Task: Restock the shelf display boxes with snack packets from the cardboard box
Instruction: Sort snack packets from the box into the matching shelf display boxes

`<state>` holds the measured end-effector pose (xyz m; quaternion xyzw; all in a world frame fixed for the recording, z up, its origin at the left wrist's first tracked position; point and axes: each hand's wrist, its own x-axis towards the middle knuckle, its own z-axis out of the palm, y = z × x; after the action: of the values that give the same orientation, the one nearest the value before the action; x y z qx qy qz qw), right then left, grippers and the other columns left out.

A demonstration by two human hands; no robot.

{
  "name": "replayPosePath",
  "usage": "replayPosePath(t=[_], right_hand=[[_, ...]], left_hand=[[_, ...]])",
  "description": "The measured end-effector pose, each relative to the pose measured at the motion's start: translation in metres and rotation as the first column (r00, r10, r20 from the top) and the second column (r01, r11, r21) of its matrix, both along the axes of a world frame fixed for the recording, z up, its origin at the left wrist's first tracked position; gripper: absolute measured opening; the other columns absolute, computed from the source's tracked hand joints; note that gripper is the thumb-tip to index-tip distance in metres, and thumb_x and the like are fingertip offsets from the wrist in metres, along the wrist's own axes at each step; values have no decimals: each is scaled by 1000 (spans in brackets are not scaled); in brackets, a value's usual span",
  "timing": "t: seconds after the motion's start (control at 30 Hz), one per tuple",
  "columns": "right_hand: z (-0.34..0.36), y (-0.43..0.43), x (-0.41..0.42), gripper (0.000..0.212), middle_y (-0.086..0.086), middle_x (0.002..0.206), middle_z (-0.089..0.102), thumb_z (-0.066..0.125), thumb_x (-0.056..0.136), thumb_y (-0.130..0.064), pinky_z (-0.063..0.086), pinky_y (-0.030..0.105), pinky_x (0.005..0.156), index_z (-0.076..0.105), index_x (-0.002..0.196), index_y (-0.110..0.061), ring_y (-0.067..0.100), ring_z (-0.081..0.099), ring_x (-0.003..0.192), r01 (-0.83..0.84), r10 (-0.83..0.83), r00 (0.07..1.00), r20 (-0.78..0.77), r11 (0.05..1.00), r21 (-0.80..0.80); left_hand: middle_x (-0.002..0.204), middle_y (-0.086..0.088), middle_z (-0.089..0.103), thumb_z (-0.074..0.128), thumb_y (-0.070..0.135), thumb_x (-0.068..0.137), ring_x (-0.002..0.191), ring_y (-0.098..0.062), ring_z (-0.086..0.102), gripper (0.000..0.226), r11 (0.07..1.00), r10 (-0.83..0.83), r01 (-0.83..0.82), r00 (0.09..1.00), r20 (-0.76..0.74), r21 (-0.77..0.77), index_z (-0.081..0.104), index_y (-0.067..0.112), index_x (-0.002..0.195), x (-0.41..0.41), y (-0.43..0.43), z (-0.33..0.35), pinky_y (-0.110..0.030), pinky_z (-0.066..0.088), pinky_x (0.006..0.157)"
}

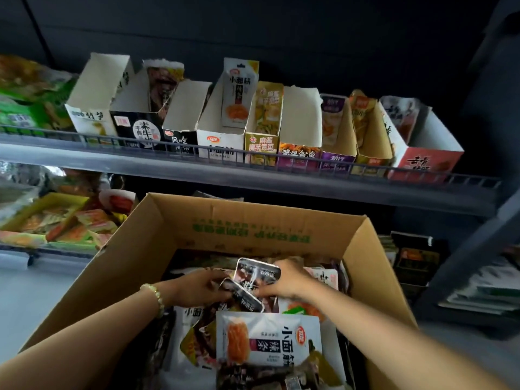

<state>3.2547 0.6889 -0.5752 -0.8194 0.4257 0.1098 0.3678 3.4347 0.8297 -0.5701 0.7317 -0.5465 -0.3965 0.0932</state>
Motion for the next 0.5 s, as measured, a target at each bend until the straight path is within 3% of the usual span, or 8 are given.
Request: replayPosePath(t=[0.07, 0.17, 0.27, 0.4, 0.5], right_hand=[[-2, -1, 2, 86, 4, 128, 59, 83, 63, -52, 49, 29, 77, 49, 132, -13, 19, 59, 105, -11, 11, 1000, 8, 1000, -4], [0, 6, 6, 92, 1, 139, 50, 84, 64, -46, 44, 35, 101, 41, 141, -17, 23, 50, 125, -51, 51, 999, -20, 999, -5], [5, 7, 14, 71, -4, 128, 58, 83, 68, -40, 47, 36, 98, 51, 129, -22, 22, 55, 119, -111, 111, 994, 7, 994, 0], [21, -1, 18, 56, -2, 119, 63, 81, 73, -33, 50, 34, 91, 58, 122, -19, 19, 59, 108, -148, 147, 981, 129, 989, 1], [37, -8, 16, 33, -4, 100, 69, 79, 75, -31, 52, 39, 88, 64, 102, -20, 15, 63, 95, -89, 87, 952, 292, 996, -10]], left_hand=[[112, 10, 61, 67, 65, 73, 94, -3, 61, 75, 1000, -12, 12, 1000, -14, -13, 46, 27, 134, 4, 1, -12, -12, 48, 80], [104, 11, 71, 71, 77, 53, 94, -6, 68, 72, 992, 91, -105, 982, -167, -73, 59, 35, 109, 8, 2, -35, -30, 55, 87], [101, 8, 74, 76, 66, 62, 95, -10, 69, 59, 991, 59, -88, 964, -257, -105, 70, 25, 105, 13, 2, -34, -39, 55, 88], [104, 6, 73, 76, 41, 78, 101, -9, 68, 35, 982, 39, -93, 952, -304, -164, 73, 17, 104, 14, -6, -9, -35, 53, 92], [103, 5, 74, 73, 39, 79, 100, -9, 69, 34, 949, 91, -187, 933, -348, -252, 74, 14, 101, 11, -12, 10, -32, 55, 90]])
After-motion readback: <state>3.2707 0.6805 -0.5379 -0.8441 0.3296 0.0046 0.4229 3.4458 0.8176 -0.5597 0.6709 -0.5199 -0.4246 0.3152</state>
